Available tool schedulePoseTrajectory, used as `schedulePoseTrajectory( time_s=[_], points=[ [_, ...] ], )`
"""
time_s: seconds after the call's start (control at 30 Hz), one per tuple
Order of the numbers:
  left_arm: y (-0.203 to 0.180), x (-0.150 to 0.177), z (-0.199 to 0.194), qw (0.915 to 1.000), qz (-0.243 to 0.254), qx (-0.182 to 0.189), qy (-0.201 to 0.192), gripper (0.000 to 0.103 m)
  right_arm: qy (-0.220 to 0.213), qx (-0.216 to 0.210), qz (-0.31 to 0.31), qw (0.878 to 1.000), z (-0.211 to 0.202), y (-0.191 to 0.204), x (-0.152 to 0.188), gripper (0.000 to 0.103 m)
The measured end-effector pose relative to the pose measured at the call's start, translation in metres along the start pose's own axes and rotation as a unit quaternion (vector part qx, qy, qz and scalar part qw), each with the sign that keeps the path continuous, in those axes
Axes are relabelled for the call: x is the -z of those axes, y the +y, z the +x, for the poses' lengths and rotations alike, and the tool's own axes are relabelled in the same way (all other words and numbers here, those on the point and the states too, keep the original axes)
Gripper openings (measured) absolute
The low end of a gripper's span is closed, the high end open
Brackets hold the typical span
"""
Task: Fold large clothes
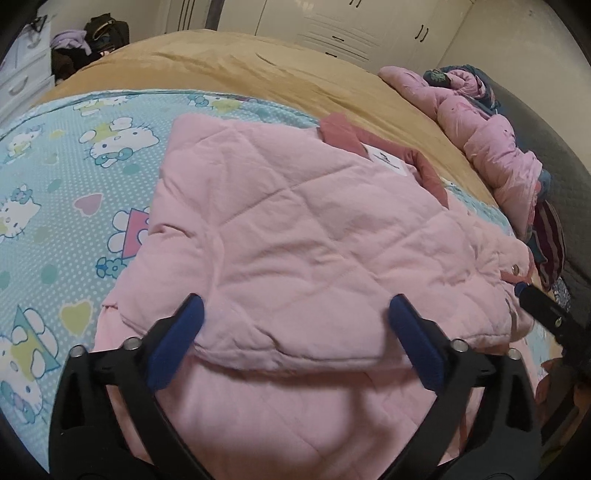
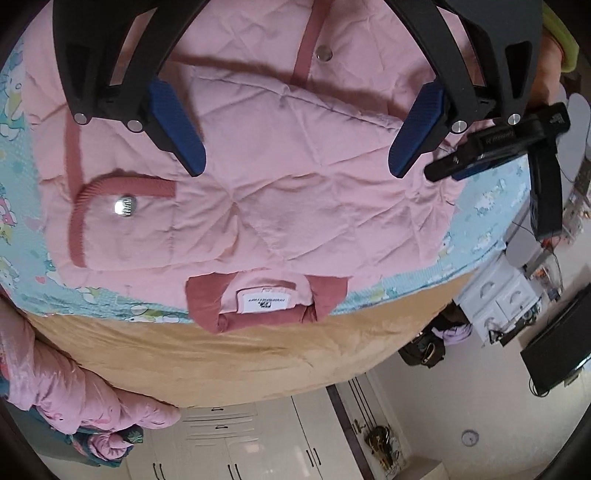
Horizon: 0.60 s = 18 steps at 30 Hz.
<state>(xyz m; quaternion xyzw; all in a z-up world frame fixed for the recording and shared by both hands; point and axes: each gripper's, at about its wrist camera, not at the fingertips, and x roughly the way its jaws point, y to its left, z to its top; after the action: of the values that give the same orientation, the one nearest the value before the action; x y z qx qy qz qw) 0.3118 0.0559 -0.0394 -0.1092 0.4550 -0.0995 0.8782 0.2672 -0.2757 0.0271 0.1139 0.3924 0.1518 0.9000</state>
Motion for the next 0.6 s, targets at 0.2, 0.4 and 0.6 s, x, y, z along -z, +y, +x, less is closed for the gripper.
schedulePoseTrajectory(
  time_s=[0.2, 0.4, 0.6],
  points=[
    [-0.008, 0.004, -0.011, 0.9995, 0.001, -0.030, 0.002, 0.094, -0.012, -0.005, 0.017, 1.000, -0.016, -0.009, -0.003, 0.099],
    [-0.013, 0.012, -0.020, 0.9997, -0.018, -0.015, 0.009, 0.094, -0.024, -0.016, 0.019, 0.999, -0.032, -0.006, -0.003, 0.099],
    [-0.019, 0.016, -0.038, 0.9997, -0.018, -0.015, -0.005, 0.094, -0.039, -0.024, 0.015, 0.999, -0.054, 0.000, -0.002, 0.099]
  ],
)
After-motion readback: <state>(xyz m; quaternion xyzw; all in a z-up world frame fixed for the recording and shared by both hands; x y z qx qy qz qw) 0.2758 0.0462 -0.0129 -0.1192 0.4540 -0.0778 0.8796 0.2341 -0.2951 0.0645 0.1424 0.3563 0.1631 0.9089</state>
